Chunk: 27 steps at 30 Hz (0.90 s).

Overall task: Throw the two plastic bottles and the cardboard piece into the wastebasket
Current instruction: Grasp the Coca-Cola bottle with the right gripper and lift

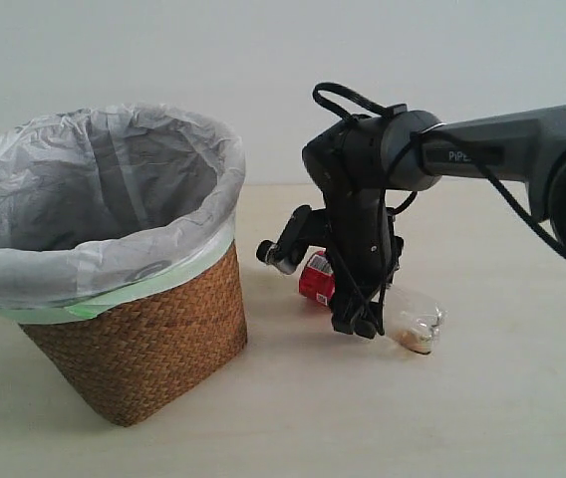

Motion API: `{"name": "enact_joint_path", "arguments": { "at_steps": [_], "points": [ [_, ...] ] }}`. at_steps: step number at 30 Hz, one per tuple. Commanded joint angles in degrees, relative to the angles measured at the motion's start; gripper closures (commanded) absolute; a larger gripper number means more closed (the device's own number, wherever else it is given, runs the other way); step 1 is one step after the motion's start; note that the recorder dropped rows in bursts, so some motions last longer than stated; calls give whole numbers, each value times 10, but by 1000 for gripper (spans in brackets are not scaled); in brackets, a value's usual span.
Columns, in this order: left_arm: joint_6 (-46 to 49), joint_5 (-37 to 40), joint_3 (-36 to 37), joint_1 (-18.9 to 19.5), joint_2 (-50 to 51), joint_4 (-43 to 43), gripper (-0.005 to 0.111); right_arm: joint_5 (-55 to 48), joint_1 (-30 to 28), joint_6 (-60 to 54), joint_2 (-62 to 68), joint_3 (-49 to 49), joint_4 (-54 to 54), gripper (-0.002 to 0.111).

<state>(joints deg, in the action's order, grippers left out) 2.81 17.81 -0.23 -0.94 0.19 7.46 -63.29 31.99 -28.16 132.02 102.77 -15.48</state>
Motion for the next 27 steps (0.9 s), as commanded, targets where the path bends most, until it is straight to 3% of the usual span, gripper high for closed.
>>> {"name": "enact_joint_path", "arguments": {
  "at_steps": [1, 4, 6, 9, 10, 13, 18, 27],
  "points": [
    [-3, -1, 2, 0, -2, -2, 103, 2, -1, 13, 0, -1, 1, 42],
    [-3, -1, 2, 0, -2, -2, 103, 2, -1, 31, 0, -1, 0, 49],
    [-3, -1, 2, 0, -2, -2, 103, 5, -1, 46, 0, -1, 0, 65],
    [-3, -1, 2, 0, -2, -2, 103, 3, -1, 71, 0, -1, 0, 102],
    [-3, -1, 2, 0, -2, -2, 103, 1, -1, 81, 0, -1, -1, 108],
    [-3, -1, 2, 0, -2, -2, 103, -12, -1, 151, -3, -1, -20, 102],
    [-3, -1, 2, 0, -2, -2, 103, -55, -1, 199, -36, -2, -19, 103],
    [-3, -1, 2, 0, -2, -2, 103, 58, -1, 278, -239, -149, 2, 103]
  ]
}}
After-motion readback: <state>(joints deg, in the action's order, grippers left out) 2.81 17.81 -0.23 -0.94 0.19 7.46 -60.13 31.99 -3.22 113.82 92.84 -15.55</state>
